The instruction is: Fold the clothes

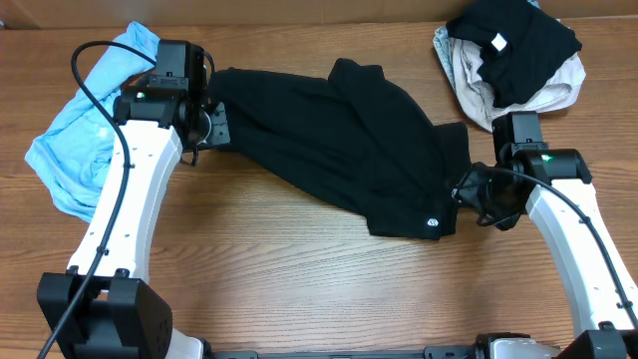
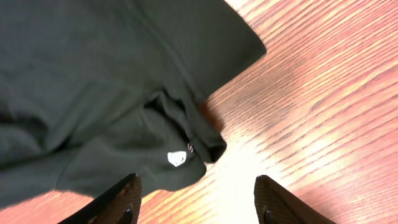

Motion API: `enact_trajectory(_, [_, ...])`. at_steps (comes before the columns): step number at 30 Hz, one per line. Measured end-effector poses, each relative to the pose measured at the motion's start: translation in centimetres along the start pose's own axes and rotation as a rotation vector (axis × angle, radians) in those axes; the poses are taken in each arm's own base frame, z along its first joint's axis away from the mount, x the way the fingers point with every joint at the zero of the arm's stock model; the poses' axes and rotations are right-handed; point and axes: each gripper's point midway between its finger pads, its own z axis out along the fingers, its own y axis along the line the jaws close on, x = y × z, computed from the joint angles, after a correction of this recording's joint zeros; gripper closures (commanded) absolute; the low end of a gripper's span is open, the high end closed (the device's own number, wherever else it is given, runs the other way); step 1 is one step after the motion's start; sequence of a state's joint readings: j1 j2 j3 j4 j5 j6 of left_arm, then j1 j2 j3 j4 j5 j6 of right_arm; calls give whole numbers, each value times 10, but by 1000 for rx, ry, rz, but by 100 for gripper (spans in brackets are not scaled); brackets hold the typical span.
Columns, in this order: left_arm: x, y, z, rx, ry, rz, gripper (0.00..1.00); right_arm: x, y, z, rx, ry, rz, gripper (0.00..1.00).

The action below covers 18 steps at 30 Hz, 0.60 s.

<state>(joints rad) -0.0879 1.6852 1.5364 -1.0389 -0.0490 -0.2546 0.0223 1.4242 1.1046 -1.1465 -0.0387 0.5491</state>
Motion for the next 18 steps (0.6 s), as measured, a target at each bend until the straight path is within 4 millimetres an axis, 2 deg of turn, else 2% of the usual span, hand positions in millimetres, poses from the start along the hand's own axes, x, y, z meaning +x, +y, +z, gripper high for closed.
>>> enact_trajectory(5, [3,1,0,-3,12,1,96,12,8,11,-38,51,-36,38])
enact_trajectory(9, [4,1,3,-3,12,1,96,31,13,33,-62,92,-80,38])
enact_trajectory(13, [7,1,5,-5,21,1,96,41,17,51,-76,94,-107,40])
enact_trajectory(18, [7,1,7,-6,23,1,96,49,9,70,-53,87,-89,44])
